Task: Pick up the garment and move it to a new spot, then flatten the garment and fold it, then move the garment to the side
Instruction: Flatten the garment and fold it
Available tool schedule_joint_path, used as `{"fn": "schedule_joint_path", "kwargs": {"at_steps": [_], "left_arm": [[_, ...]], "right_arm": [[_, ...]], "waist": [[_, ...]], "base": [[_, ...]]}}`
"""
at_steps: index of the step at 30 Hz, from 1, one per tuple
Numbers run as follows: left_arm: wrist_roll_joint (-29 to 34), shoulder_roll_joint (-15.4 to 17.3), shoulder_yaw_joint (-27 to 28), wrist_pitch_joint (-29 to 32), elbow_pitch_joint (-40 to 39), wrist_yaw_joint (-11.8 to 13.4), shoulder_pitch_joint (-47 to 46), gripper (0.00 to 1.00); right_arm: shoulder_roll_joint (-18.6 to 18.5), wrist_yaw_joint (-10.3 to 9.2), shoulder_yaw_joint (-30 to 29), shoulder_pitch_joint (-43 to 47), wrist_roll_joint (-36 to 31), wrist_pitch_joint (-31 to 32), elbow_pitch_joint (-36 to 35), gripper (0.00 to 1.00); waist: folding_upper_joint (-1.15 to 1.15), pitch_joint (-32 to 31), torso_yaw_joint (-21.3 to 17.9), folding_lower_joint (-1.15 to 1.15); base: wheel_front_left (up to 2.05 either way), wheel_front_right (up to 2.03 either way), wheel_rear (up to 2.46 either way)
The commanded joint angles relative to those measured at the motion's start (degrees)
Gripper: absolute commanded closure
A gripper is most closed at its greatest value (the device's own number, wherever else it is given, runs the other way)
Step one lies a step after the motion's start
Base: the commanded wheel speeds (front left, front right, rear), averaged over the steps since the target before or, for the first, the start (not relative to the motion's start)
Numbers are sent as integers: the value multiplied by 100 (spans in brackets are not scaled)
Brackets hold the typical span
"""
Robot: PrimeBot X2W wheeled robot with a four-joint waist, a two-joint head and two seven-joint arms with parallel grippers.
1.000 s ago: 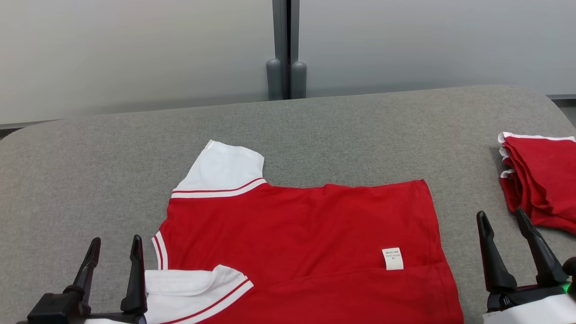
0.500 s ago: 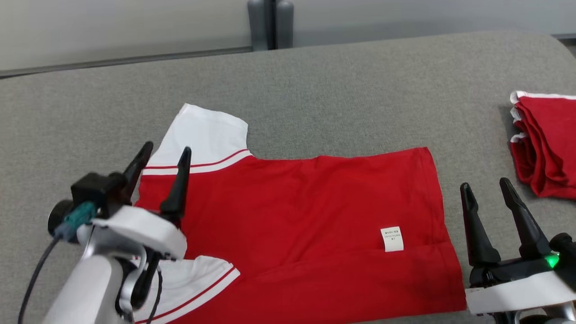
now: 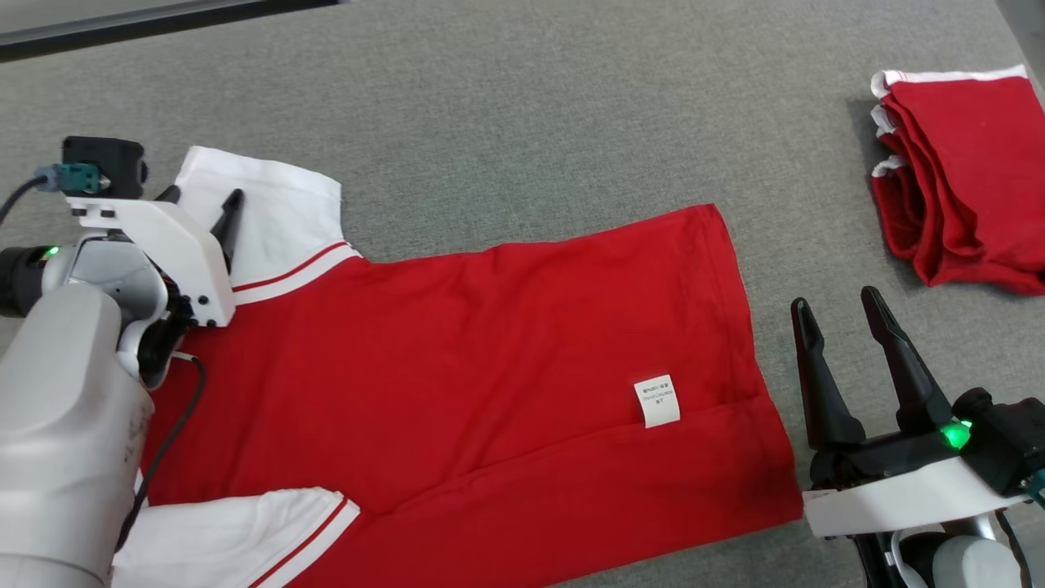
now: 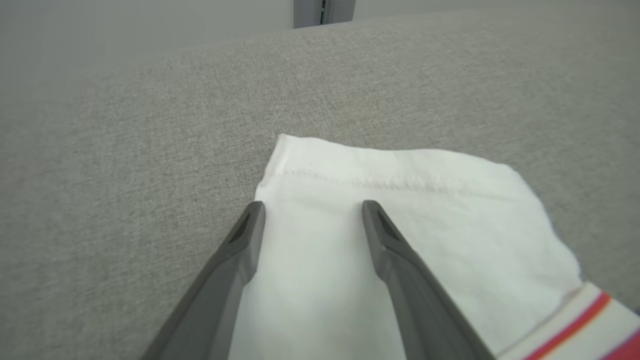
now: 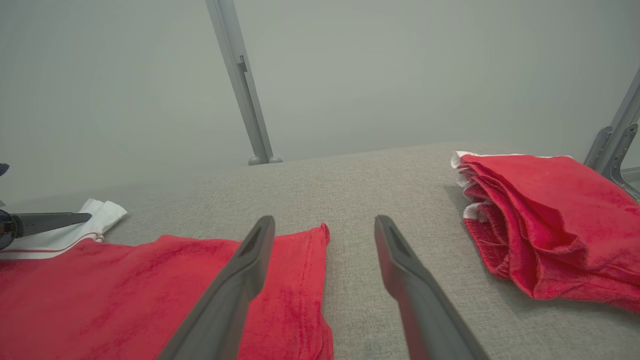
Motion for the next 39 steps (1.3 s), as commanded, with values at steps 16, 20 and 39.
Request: {"fn": "schedule_joint_path", "kwargs": {"at_steps": [16,20,39], "left_arm": [[88,-260,-592,-839,980,-144,-951,100],[29,-408,-767,-1191,877,-141,-1118,100],[-564,-296,-1064,-2501,167,-132,-858,100]], "right_arm": [[-591,-1,-392,-909,201,156,853,0],[-861,-2,-86,-1557,341,256,1418,0],[-1489,-7,204,-2462,961,926,1980,100]], "waist": [[0,200,477,0],[0,329,785,0],[0,220,1360,0]], "base": [[0,0,0],[0,0,0],[0,0,0]]}}
